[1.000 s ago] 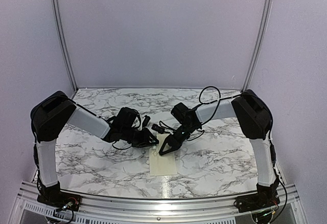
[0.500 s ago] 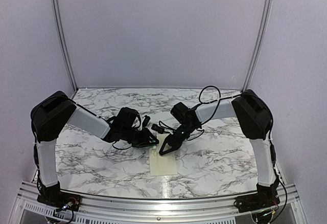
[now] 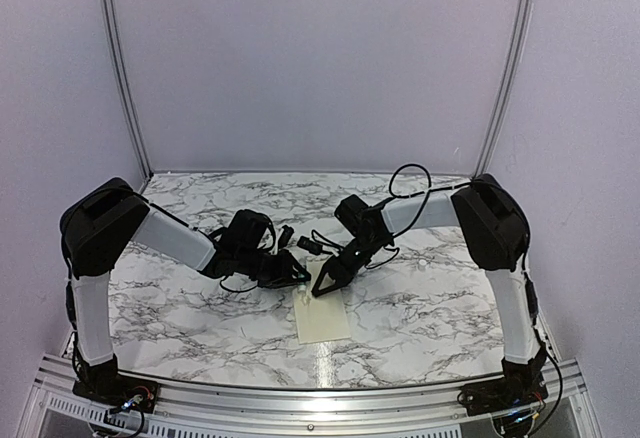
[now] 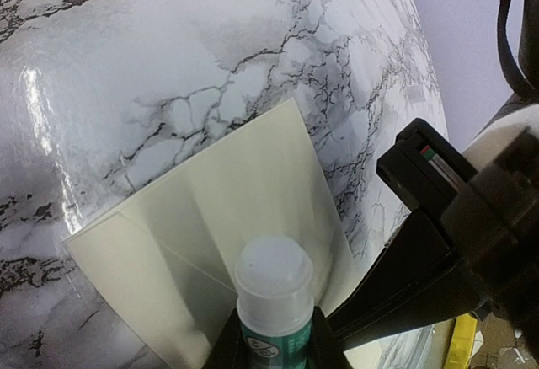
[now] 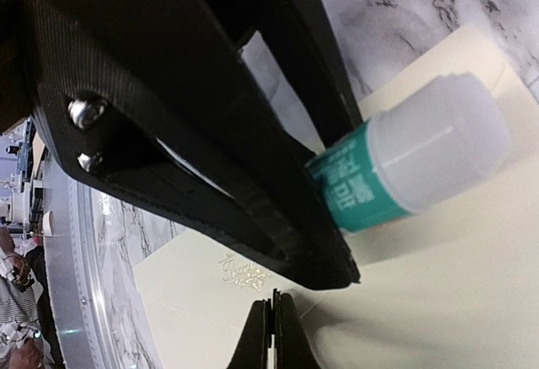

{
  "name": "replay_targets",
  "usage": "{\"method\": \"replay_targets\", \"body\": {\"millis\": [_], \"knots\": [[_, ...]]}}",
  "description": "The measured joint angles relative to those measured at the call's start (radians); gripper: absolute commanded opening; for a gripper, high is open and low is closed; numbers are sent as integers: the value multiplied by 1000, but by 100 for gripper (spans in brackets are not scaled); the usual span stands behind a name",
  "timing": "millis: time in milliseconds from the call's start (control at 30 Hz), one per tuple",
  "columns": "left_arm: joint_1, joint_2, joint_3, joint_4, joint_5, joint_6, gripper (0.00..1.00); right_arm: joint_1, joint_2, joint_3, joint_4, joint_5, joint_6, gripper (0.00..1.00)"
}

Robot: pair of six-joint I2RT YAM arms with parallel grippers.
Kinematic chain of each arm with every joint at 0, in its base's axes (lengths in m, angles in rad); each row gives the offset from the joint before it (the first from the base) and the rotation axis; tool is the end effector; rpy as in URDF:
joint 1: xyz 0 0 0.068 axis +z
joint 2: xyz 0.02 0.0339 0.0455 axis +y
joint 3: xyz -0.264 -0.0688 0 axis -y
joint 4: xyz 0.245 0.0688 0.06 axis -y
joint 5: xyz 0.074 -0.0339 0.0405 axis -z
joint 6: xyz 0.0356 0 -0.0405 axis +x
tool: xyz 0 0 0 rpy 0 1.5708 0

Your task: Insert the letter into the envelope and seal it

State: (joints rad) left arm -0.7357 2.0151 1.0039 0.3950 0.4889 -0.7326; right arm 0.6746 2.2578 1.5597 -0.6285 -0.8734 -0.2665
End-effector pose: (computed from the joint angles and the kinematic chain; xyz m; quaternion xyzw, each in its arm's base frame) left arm 0.2856 -0.2811 0.1152 0.1125 0.8617 -0.4582 0.1869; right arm 0.3243 0.2943 0.1121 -0.4537 0.7783 0.4335 0.0230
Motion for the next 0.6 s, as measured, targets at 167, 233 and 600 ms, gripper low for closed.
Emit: {"method": "replay_targets", "body": {"millis": [167, 233, 600], "knots": [[0, 0, 0, 0, 0, 0, 0, -1, 10, 18, -17, 0, 0, 0], [0, 0, 0, 0, 0, 0, 0, -1, 13, 24, -23, -1, 0, 0], [0, 0, 0, 0, 0, 5, 0, -1, 17, 31, -29, 0, -7, 0]]}}
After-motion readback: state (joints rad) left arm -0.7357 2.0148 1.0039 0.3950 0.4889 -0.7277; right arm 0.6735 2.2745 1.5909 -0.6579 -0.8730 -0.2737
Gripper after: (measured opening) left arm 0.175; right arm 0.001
